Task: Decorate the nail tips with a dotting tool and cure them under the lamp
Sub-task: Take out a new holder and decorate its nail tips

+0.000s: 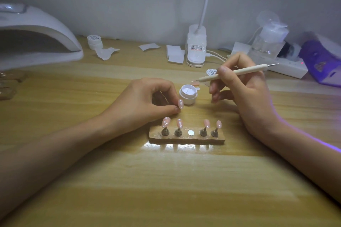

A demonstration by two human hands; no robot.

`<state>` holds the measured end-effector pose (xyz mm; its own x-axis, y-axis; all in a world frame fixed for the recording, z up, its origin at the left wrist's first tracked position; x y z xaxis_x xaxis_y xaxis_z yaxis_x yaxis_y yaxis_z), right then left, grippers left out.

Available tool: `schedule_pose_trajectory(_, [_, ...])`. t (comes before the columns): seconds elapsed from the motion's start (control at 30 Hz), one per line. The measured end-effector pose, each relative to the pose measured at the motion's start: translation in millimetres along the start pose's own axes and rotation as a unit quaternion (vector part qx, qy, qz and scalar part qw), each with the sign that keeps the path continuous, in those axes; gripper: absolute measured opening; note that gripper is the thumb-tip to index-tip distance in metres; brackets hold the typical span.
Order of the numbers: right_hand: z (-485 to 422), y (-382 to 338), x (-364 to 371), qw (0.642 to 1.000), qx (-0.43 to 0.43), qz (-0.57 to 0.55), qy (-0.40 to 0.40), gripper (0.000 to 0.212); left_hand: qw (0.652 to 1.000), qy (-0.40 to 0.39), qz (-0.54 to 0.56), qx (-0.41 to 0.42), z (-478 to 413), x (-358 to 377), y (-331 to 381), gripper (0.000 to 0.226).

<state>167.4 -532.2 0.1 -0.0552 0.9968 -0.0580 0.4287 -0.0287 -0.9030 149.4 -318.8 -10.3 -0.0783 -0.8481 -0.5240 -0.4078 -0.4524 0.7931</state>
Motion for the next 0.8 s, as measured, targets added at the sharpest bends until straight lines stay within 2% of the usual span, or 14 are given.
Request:
schedule_pose_trajectory(0.1, [0.0,-1.2,-0.9,0.999,-0.024,-0.017,0.013,0.010,1.000,0.001,-0.001,-0.001,-0.1,0.0,0.0,0.017])
schedule_pose_trajectory(0.23, [1.4,-3.3,0.1,0.999,-0.032,-0.038,0.013,0.016,1.000,0.001,0.001,-0.002,0.0,0.0,0.1,0.016])
schedule_pose_trajectory(0.8, [0.1,-2.8,-0.8,0.997,0.032,-0.065,0.006,0.020,1.000,-0.003,0.005,0.001,-0.4,-0.1,-0.1,0.013])
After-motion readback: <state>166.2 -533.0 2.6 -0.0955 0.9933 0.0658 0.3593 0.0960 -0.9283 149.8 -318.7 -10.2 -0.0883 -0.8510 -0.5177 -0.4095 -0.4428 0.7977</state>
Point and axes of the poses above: each hand's wrist, its own z-axis away from the middle knuckle, its own x-axis out of the palm, y = z × x, the point moved 1 cm from there along -z, towards the middle knuckle, and after that the axes turned 6 degrees about y, right-handed, at the moved point
